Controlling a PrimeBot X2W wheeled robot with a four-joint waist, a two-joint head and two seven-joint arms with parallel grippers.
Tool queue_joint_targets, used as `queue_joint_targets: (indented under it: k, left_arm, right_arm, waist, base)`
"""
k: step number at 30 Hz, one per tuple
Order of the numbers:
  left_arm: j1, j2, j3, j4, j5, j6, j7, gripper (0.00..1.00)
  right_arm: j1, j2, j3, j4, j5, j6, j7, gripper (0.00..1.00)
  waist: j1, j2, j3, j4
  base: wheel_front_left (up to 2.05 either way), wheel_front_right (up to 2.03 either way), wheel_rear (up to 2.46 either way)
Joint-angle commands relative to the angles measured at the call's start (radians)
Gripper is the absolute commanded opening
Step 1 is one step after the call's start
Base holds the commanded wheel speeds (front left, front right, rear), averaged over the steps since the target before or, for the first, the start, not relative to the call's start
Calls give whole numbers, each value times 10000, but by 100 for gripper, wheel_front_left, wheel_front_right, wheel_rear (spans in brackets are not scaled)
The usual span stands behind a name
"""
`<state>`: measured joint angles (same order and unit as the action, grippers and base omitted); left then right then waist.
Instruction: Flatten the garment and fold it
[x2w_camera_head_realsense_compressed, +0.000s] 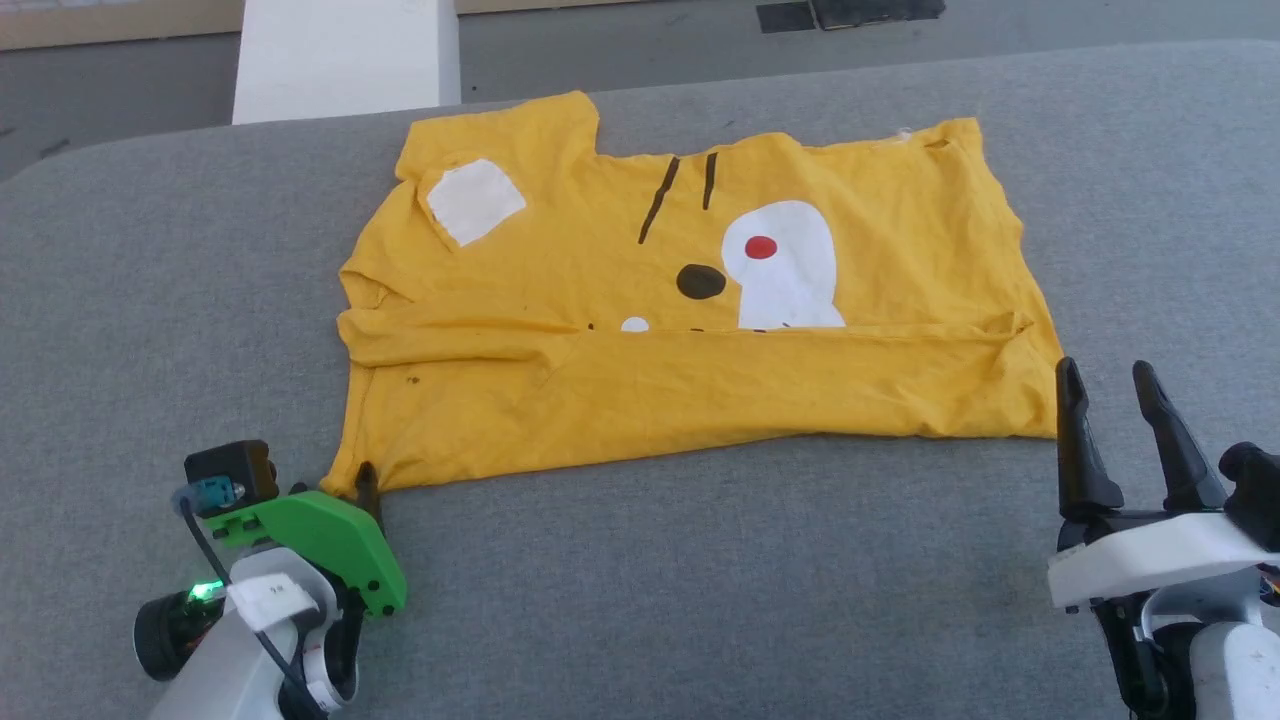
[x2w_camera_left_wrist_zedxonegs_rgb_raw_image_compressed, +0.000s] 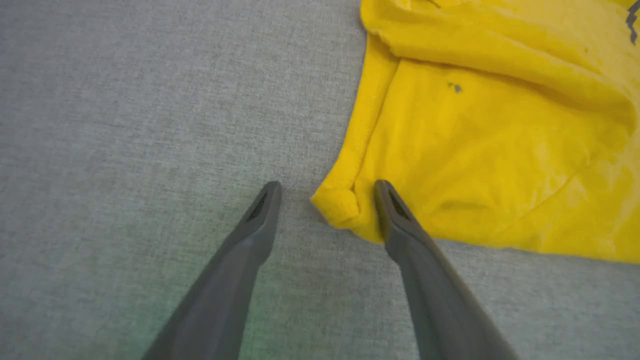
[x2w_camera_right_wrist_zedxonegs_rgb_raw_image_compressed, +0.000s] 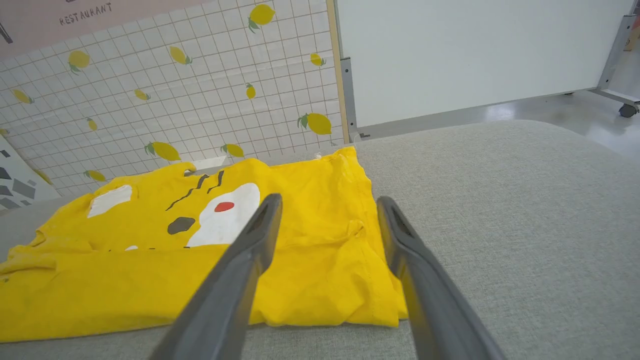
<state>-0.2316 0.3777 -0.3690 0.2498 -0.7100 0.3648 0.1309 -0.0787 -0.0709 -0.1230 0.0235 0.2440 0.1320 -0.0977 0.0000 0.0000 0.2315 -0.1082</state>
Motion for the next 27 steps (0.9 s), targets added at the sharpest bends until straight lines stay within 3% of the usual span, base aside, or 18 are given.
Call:
queue_joint_targets:
  k: [1, 5, 6, 7, 15, 22, 27]
  left_arm:
    - [4, 44, -21, 121, -165, 123, 425, 100]
    - [58, 176, -270, 223, -552, 135, 1788, 97]
    - [83, 219, -318, 170, -609, 104, 1986, 33]
    - [116, 268, -364, 75, -666, 49, 2157, 0]
    - [203, 357, -385, -455, -602, -2, 1962, 0]
    - [-62, 296, -548, -559, -485, -177, 1827, 0]
    - [-163, 242, -647, -539, -448, -292, 1738, 0]
  right_arm:
    - [110, 69, 66, -75, -63, -13, -14, 100]
    - [64, 89, 186, 93, -51, -13, 63, 100]
    - [52, 89, 189, 131, -71, -13, 81, 100]
    - [37, 90, 180, 173, -102, -13, 87, 100]
    - [-608, 154, -420, 931, -406, -13, 703, 100]
    - [-2457, 198, -1713, 3163, -776, -13, 4204, 100]
    - [-3275, 203, -1979, 4105, -1468, -13, 7025, 100]
  waist:
    - [0, 0, -32, -157]
    - [0, 0, -39, -299]
    - [0, 0, -39, -316]
    - [0, 0, -39, -329]
    - [0, 0, 84, -159]
    - [0, 0, 328, 136]
    - [0, 0, 411, 316]
  base:
    - [0, 0, 0]
    - [0, 0, 0]
    - [0, 0, 0]
    - [0, 0, 0]
    - [0, 0, 0]
    - [0, 0, 0]
    - [0, 0, 0]
